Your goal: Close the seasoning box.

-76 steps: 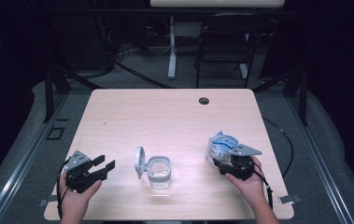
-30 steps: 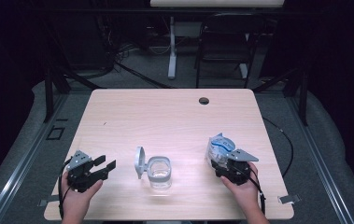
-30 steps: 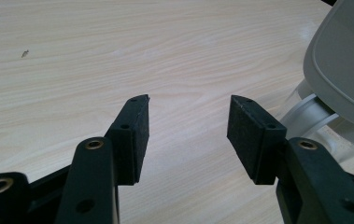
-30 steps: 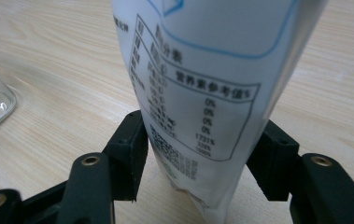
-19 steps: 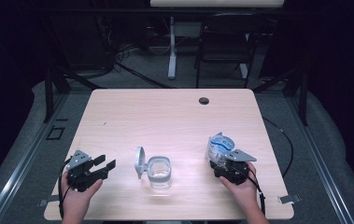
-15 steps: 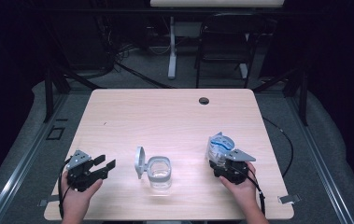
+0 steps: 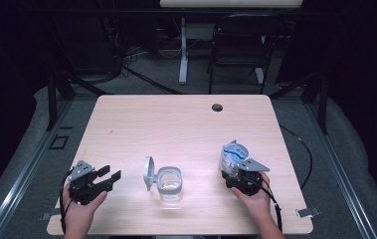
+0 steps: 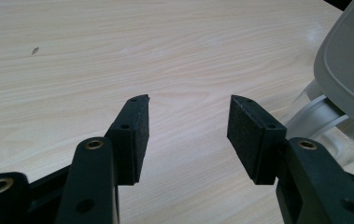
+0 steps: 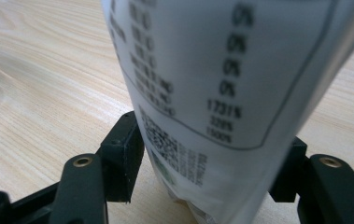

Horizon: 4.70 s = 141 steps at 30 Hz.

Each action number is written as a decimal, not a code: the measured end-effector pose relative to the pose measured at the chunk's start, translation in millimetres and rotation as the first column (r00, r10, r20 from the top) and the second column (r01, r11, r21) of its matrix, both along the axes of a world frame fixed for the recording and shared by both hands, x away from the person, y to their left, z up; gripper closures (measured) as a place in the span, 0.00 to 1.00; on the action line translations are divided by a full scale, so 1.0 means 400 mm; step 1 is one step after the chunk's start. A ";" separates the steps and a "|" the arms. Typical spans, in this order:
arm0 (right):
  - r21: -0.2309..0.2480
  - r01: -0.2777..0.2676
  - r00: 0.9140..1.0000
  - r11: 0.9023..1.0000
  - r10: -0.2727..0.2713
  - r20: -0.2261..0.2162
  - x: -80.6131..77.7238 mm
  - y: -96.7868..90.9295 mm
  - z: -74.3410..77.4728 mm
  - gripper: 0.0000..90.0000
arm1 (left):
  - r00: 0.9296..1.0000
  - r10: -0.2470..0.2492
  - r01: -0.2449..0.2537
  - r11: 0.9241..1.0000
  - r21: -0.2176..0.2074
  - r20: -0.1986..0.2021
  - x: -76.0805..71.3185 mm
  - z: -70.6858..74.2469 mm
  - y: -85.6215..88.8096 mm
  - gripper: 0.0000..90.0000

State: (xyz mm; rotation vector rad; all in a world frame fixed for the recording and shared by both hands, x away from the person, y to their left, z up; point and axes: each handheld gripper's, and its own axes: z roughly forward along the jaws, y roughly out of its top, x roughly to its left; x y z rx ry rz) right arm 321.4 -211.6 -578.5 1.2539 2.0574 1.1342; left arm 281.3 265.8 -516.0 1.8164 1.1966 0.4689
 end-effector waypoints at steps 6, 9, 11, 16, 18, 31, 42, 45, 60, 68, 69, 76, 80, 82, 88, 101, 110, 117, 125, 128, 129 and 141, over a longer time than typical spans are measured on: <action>-0.013 0.005 1.000 1.000 -0.006 -0.007 0.003 0.004 -0.006 0.45 | 1.000 0.002 -0.002 1.000 -0.002 0.002 -0.001 -0.001 0.000 0.54; -0.018 0.011 1.000 1.000 -0.011 -0.004 0.003 0.004 -0.006 0.47 | 1.000 0.003 -0.003 1.000 -0.002 0.003 0.000 -0.002 0.001 0.54; -0.013 0.014 1.000 1.000 -0.014 -0.002 0.002 0.005 -0.007 0.48 | 1.000 0.004 -0.004 1.000 0.003 0.002 -0.001 -0.001 0.003 0.55; -0.028 0.008 1.000 1.000 -0.008 -0.004 0.001 0.003 -0.004 0.49 | 1.000 0.005 -0.005 1.000 0.001 -0.003 -0.002 0.000 0.008 0.54; -0.030 0.003 1.000 1.000 -0.003 -0.005 0.001 0.002 -0.004 0.50 | 1.000 0.006 -0.006 1.000 0.001 0.000 -0.002 -0.001 0.007 0.54; -0.023 0.000 1.000 1.000 0.000 0.004 0.001 0.002 -0.006 0.50 | 1.000 0.011 -0.011 1.000 0.002 0.000 -0.002 -0.002 0.008 0.55; -0.022 -0.005 1.000 1.000 0.005 0.003 0.001 0.001 -0.006 0.51 | 1.000 0.011 -0.011 1.000 0.003 -0.003 -0.002 -0.006 0.007 0.55; -0.023 -0.003 1.000 1.000 0.003 0.006 0.000 0.001 -0.006 0.51 | 1.000 0.009 -0.009 1.000 0.004 -0.001 -0.002 -0.006 0.007 0.55; -0.022 -0.009 1.000 1.000 0.009 0.012 -0.005 0.003 -0.007 0.51 | 1.000 0.008 -0.008 1.000 0.005 -0.010 -0.005 -0.010 0.010 0.54; -0.020 -0.009 1.000 1.000 0.009 0.011 -0.007 0.006 -0.005 0.52 | 1.000 0.015 -0.015 1.000 0.007 -0.008 -0.007 -0.009 0.016 0.54; -0.013 -0.011 1.000 1.000 0.011 0.012 -0.007 0.006 -0.005 0.52 | 1.000 0.015 -0.015 1.000 0.007 -0.008 -0.007 -0.009 0.016 0.54; -0.019 -0.015 0.999 1.000 0.015 0.032 -0.011 0.004 0.018 0.52 | 1.000 0.015 -0.015 1.000 0.008 -0.008 -0.008 -0.007 0.014 0.54; -0.013 -0.020 0.999 1.000 0.021 0.040 -0.014 0.005 0.031 0.52 | 1.000 0.012 -0.012 1.000 0.008 -0.011 -0.008 -0.009 0.012 0.54; -0.018 -0.020 0.999 1.000 0.021 0.040 -0.018 0.005 0.040 0.52 | 1.000 0.008 -0.008 1.000 0.012 -0.019 -0.009 -0.009 0.011 0.54; -0.032 -0.038 0.998 0.999 0.040 0.055 -0.027 0.007 0.070 0.52 | 1.000 0.004 -0.004 1.000 0.008 -0.016 -0.011 -0.014 0.010 0.54; -0.042 -0.071 0.993 0.997 0.074 0.090 -0.043 0.025 0.152 0.52 | 1.000 -0.016 0.016 1.000 -0.009 0.003 -0.034 -0.019 0.004 0.55; -0.049 -0.089 0.989 0.995 0.095 0.115 -0.051 0.045 0.190 0.52 | 1.000 -0.030 0.030 0.999 -0.015 0.001 -0.035 -0.009 0.002 0.54; -0.065 -0.109 0.986 0.992 0.116 0.118 -0.054 0.052 0.206 0.51 | 0.999 -0.039 0.039 0.999 -0.014 0.001 -0.032 -0.012 -0.007 0.54; -0.104 -0.116 0.985 0.988 0.128 0.112 -0.058 0.056 0.218 0.51 | 0.998 -0.057 0.057 0.998 -0.006 0.000 -0.029 -0.015 -0.022 0.54; -0.111 -0.120 0.984 0.987 0.133 0.117 -0.060 0.057 0.222 0.51 | 0.998 -0.060 0.060 0.998 -0.008 -0.001 -0.029 -0.016 -0.024 0.54; -0.119 -0.117 0.984 0.986 0.131 0.119 -0.061 0.058 0.224 0.51 | 0.998 -0.060 0.060 0.998 -0.008 -0.001 -0.029 -0.017 -0.024 0.54; -0.184 -0.159 0.976 0.970 0.182 0.116 -0.067 0.084 0.237 0.52 | 0.998 -0.064 0.064 0.998 -0.009 0.006 -0.029 -0.014 -0.022 0.54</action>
